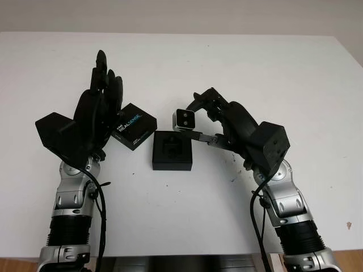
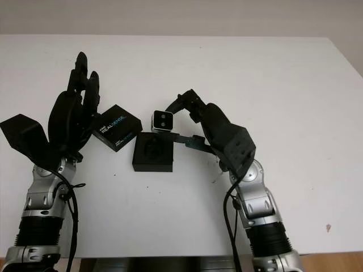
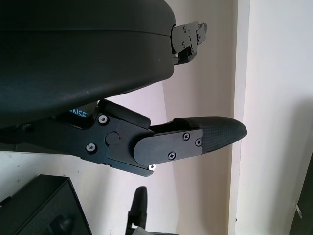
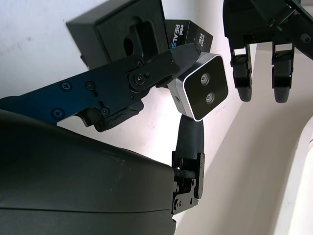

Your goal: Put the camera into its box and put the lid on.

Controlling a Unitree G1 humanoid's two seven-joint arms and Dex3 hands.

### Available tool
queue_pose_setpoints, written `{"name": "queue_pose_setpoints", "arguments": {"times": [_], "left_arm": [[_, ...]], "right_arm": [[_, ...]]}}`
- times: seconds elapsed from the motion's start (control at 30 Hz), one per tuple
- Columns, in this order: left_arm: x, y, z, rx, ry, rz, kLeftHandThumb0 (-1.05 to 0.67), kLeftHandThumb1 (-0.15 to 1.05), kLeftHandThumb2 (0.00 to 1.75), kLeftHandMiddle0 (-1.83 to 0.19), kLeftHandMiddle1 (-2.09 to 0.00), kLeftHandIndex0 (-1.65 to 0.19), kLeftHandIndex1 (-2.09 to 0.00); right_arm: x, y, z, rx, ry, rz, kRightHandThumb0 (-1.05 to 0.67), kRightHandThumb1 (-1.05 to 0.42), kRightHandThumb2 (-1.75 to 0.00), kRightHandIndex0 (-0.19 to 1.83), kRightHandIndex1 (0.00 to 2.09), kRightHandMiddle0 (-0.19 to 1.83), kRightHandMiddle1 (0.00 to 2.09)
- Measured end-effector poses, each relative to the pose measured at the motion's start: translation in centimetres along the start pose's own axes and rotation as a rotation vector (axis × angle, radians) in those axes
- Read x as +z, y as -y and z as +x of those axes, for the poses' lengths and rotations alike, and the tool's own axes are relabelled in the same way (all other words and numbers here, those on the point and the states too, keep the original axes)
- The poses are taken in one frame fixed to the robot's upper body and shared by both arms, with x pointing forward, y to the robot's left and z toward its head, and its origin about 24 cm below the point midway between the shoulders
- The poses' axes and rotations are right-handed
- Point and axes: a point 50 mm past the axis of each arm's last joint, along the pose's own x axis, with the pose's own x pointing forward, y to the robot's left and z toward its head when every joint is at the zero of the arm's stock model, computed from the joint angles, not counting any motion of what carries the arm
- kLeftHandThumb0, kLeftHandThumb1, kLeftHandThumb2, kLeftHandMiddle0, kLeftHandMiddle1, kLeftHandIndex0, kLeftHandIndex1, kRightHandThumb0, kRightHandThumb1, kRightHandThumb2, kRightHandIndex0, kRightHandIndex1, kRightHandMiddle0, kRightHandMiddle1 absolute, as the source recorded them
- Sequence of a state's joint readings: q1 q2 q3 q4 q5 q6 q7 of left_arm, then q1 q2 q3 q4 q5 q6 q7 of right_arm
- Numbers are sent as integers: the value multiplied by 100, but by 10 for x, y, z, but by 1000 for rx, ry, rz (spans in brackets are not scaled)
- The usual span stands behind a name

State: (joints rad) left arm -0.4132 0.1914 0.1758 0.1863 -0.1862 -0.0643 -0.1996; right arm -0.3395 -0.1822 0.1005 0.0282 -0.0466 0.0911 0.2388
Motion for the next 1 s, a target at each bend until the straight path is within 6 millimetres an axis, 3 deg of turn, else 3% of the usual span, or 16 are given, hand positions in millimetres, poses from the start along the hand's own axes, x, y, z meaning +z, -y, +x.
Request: {"name": "queue_pose_setpoints", "arguments": {"times": [0.4,1.0], "left_arm": [[0,0,-3,2,-5,0,-70,105,57,19,0,19,0],[-2,4,-2,18,-11,-5,-70,105,57,19,0,19,0]], "right_arm": [[0,-14,-17,-122,-157,-2,-41,-105,-15,17,7,14,203],[8,-26,-16,-98,-94,-137,-36,-105,-13,19,7,7,202]]}}
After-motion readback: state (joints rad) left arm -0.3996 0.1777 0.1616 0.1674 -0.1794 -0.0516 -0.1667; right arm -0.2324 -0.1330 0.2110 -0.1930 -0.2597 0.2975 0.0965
